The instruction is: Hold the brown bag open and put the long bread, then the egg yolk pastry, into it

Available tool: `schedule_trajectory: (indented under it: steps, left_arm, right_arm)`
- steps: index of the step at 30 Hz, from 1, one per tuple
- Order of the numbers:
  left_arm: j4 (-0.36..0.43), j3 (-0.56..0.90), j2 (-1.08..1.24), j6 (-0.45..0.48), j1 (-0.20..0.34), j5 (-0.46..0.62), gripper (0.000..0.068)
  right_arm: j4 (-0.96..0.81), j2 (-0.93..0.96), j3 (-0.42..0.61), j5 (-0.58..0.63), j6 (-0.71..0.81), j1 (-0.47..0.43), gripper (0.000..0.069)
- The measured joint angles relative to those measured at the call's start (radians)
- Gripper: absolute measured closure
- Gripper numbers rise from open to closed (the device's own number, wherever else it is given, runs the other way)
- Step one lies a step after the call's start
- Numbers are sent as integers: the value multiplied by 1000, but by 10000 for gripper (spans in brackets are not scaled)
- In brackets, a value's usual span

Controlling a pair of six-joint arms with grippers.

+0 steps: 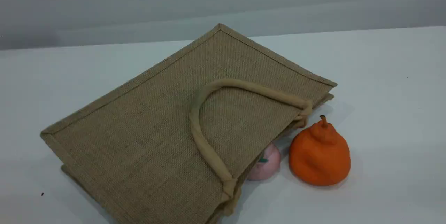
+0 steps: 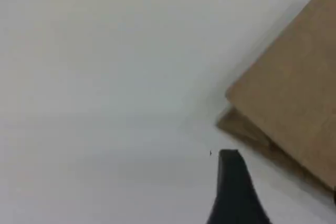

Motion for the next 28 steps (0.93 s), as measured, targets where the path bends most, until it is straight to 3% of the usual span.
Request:
schedule_trajectory:
  steps: [28]
  left_arm:
    - [-2, 0, -6, 0, -12, 1, 286]
  right_arm:
    - [0, 0, 0, 1, -1, 0, 211]
